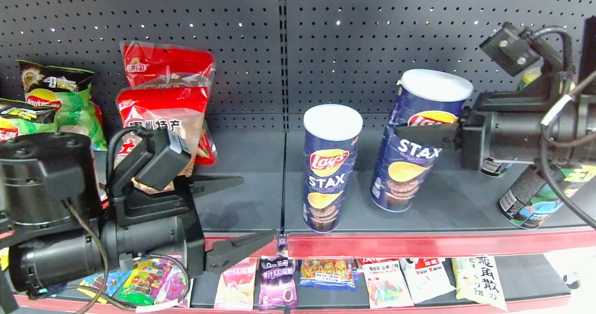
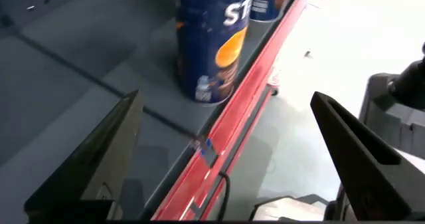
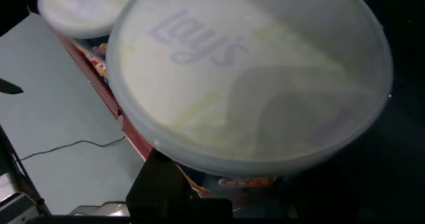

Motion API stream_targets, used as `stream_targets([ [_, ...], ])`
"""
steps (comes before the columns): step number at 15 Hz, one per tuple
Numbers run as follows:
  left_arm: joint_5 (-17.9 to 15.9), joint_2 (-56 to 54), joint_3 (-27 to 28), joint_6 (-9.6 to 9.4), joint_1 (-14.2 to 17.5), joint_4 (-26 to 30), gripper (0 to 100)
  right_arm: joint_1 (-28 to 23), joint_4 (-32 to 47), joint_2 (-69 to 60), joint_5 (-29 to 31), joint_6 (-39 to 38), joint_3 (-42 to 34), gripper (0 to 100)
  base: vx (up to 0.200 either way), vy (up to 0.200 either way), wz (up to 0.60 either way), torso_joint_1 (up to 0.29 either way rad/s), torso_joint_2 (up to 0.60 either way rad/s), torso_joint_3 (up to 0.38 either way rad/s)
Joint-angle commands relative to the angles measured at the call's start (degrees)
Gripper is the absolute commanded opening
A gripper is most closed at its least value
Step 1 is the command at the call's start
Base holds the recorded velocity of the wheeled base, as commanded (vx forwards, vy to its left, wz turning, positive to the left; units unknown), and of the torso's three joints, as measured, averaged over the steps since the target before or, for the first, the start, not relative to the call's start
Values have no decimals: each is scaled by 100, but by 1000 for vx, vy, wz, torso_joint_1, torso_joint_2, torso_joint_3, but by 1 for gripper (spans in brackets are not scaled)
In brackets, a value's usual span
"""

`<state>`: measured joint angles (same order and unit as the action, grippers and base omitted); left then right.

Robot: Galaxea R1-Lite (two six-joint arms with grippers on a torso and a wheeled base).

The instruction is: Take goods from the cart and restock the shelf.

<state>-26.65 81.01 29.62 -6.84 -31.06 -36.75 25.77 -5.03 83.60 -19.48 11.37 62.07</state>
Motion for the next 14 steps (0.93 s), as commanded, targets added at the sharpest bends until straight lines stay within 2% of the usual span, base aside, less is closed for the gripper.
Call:
stream_targets([
  [1, 19, -384, -220, -2, 127, 10, 100, 7, -41, 807, -38, 40, 666, 0, 0, 0, 0, 0, 0, 0],
  [5, 19, -656, -457, -2, 267, 2, 100, 77, -68, 1598, -170, 163, 1272, 0, 0, 0, 0, 0, 0, 0],
  [7, 19, -709, -431, 7, 346, 2, 100, 191, -305, 1976, -487, 163, 1650, 0, 0, 0, 0, 0, 0, 0],
  [11, 19, -797, -396, 16, 346, 2, 100, 350, -437, 2573, -610, 181, 2300, 0, 0, 0, 0, 0, 0, 0],
  [14, 19, -832, -387, 16, 346, 2, 100, 411, -419, 2758, -592, 225, 2494, 0, 0, 0, 0, 0, 0, 0],
])
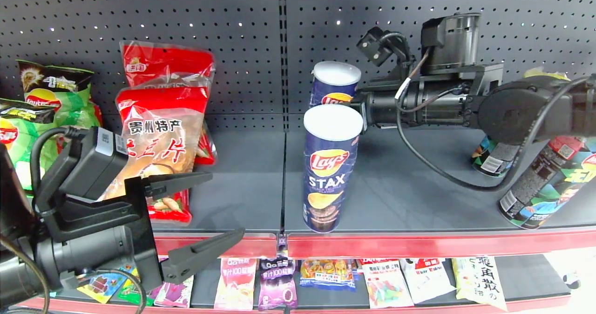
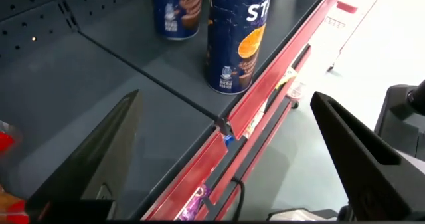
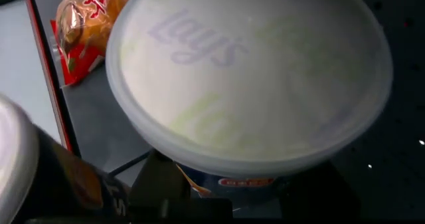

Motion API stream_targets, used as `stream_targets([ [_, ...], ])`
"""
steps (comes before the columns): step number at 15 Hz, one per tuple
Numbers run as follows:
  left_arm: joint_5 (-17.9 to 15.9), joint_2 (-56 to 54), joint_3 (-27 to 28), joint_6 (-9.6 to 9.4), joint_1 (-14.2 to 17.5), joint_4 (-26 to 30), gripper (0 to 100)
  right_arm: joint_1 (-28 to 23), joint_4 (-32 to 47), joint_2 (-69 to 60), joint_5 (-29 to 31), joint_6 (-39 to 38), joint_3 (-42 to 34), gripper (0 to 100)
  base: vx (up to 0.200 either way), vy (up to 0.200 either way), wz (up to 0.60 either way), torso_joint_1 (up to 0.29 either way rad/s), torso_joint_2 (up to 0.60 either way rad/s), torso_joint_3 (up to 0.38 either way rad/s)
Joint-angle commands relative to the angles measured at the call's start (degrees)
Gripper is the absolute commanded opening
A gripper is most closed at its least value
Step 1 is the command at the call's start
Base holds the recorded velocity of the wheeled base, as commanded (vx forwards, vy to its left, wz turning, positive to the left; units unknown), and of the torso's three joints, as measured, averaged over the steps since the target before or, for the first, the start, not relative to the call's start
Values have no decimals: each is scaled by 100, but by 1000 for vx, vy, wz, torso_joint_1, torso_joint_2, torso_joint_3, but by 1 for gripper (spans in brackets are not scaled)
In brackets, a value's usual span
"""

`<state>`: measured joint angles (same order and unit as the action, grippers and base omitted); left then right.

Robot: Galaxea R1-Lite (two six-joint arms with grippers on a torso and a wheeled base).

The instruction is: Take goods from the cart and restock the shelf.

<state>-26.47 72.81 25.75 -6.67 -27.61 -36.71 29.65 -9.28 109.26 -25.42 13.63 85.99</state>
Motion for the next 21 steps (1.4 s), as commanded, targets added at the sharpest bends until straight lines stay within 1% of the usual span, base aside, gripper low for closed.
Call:
stream_targets([
  [1, 1, -22, 1, -1, 1, -3, 100, 24, 14, 218, 2, -1, 111, 0, 0, 0, 0, 0, 0, 0],
  [6, 1, -22, 1, -1, 1, -3, 100, -20, 49, 77, -7, -1, -47, 0, 0, 0, 0, 0, 0, 0],
  [7, 1, -13, 1, 8, 1, 6, 100, -100, 40, 16, 2, 8, -144, 0, 0, 0, 0, 0, 0, 0],
  [13, 1, -4, 1, 8, 10, 6, 100, -100, 14, -10, 37, 8, -258, 0, 0, 0, 0, 0, 0, 0],
  [14, 1, -4, -8, 8, 1, 6, 100, -100, 22, -10, 37, -1, -276, 100, 0, 0, 0, 0, 0, 0],
  [16, 1, 13, -26, 8, 10, 6, 100, -91, 22, -54, 46, -18, -355, 100, 0, 0, 0, 0, 0, 0],
  [19, 10, 128, 9, 8, 10, -3, 100, -108, 31, -503, 160, -18, -847, 100, 0, 0, 0, 0, 0, 0],
  [20, 10, 128, 9, 8, 10, -3, 100, -108, 31, -503, 160, -18, -847, 100, 0, 0, 0, 0, 0, 0],
  [21, 19, 216, 27, 8, 10, -3, 100, -223, 14, -819, 388, -36, -1243, 100, 0, 0, 0, 0, 0, 0],
])
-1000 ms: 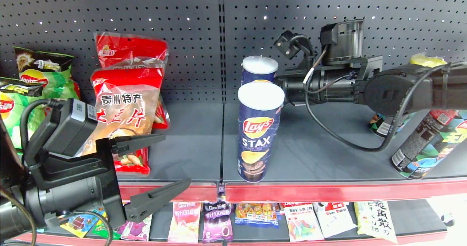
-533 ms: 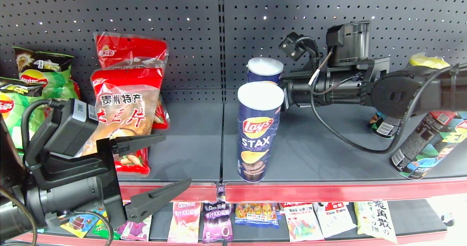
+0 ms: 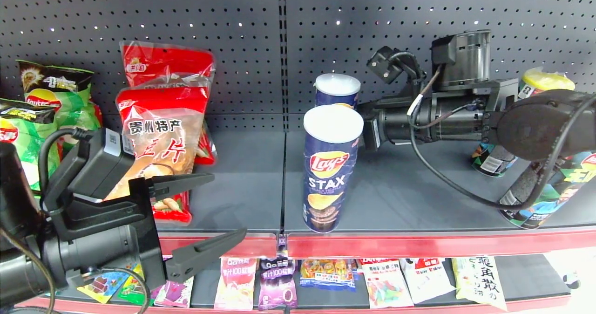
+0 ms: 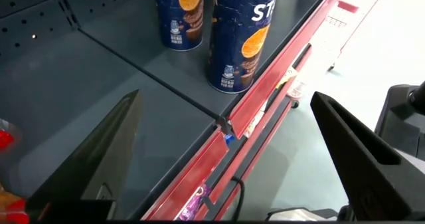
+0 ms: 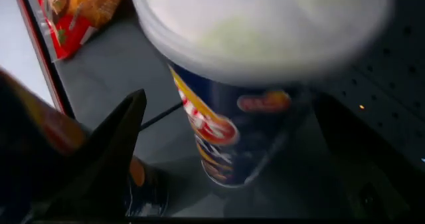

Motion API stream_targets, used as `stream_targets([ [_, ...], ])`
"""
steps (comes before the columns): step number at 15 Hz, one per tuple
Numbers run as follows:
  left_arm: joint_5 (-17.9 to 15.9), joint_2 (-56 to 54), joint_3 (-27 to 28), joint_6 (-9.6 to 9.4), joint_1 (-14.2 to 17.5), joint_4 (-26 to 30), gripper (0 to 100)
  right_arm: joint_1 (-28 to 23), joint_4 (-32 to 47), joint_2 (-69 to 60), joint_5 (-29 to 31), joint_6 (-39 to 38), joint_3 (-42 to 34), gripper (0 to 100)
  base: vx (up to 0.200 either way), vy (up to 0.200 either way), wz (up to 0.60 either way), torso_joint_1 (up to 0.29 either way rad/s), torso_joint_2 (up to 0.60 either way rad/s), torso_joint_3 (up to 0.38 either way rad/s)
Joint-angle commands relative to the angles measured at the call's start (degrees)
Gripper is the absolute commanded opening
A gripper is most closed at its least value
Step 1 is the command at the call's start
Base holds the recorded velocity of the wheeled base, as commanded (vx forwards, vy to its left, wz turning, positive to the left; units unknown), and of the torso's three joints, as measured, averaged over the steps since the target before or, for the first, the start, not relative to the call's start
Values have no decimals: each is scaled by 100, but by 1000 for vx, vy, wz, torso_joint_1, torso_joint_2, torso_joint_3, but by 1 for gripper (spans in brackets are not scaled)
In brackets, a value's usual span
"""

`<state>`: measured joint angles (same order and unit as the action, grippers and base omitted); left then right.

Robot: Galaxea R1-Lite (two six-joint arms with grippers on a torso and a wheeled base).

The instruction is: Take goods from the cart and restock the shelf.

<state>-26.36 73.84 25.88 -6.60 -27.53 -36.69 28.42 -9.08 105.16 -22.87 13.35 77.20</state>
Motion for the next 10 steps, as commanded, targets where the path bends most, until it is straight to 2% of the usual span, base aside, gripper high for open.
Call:
stream_targets([
  [1, 8, 140, 40, 0, 19, -4, 100, -152, -23, -540, 248, -8, -548, 100, 0, 0, 0, 0, 0, 0],
  [8, 148, 491, 339, -35, 28, -4, 100, -486, -32, -1419, 529, -8, -1717, 100, 0, 0, 0, 0, 0, 0],
  [10, 298, 553, 330, -61, 19, 22, 100, -442, -32, -2078, 520, 1, -2412, 100, 0, 0, 0, 0, 0, 0],
])
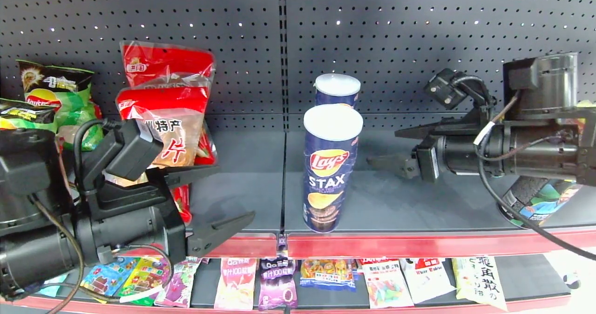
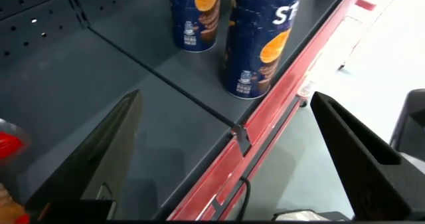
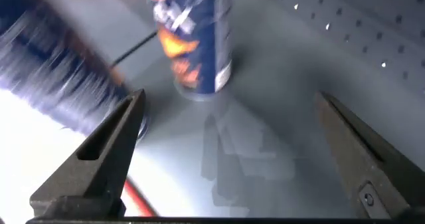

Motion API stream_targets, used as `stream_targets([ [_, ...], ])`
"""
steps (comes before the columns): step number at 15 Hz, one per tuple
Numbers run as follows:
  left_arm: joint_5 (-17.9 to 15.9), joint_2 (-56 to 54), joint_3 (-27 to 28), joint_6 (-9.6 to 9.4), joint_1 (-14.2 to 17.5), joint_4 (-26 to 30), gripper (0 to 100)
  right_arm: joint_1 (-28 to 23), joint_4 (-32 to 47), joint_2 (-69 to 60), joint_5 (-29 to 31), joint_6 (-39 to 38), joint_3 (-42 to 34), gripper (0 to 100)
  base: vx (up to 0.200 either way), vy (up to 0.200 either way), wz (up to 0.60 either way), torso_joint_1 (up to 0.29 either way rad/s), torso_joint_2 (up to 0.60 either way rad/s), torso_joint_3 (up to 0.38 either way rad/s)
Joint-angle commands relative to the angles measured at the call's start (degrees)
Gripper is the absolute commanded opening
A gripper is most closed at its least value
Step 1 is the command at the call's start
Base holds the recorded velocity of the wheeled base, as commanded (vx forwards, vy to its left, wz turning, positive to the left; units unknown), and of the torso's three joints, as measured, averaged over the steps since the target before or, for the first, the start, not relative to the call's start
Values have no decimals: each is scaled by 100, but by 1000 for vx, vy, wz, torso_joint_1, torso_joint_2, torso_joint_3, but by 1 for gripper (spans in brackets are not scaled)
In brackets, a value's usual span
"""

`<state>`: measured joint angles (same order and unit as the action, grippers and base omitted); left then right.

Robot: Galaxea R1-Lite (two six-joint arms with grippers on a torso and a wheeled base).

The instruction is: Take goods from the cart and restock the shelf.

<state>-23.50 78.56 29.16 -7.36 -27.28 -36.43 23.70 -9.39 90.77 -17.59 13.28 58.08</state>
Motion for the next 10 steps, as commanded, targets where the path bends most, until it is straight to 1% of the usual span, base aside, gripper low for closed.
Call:
stream_targets([
  [1, 30, 186, 28, -125, 4, 65, 100, 56, 7, -1158, -69, 61, -1062, 100, 0, 0, 0, 0, 0, 0],
  [2, 65, 292, 107, -222, 4, 118, 100, 144, -2, -1615, -148, 79, -1527, 100, 0, 0, 0, 0, 0, 0],
  [4, 179, 547, 310, -239, -23, 109, 100, 443, -2, -2512, -254, 44, -2248, 100, 0, 0, 0, 0, 0, 0],
  [5, 179, 723, 397, -274, -23, 74, 100, 451, -2, -2872, -254, 35, -2512, 100, 0, 0, 0, 0, 0, 0],
  [6, 162, 854, 485, -389, -32, 74, 100, 425, -2, -3215, -236, 17, -2749, 100, 0, 0, 0, 0, 0, 0],
  [7, 153, 890, 512, -415, -49, 83, 100, 381, -2, -3417, -218, 17, -2872, 100, 0, 0, 0, 0, 0, 0],
  [8, 171, 986, 529, -433, -172, 83, 100, 241, 7, -3769, -157, 17, -3021, 100, 0, 0, 0, 0, 0, 0],
  [9, 179, 1065, 512, -441, -251, 92, 100, 153, 16, -3936, -25, 17, -3021, 100, 0, 0, 0, 0, 0, 0],
  [10, 179, 1065, 512, -441, -251, 92, 100, 153, 16, -3936, -25, 17, -3021, 100, 0, 0, 0, 0, 0, 0],
])
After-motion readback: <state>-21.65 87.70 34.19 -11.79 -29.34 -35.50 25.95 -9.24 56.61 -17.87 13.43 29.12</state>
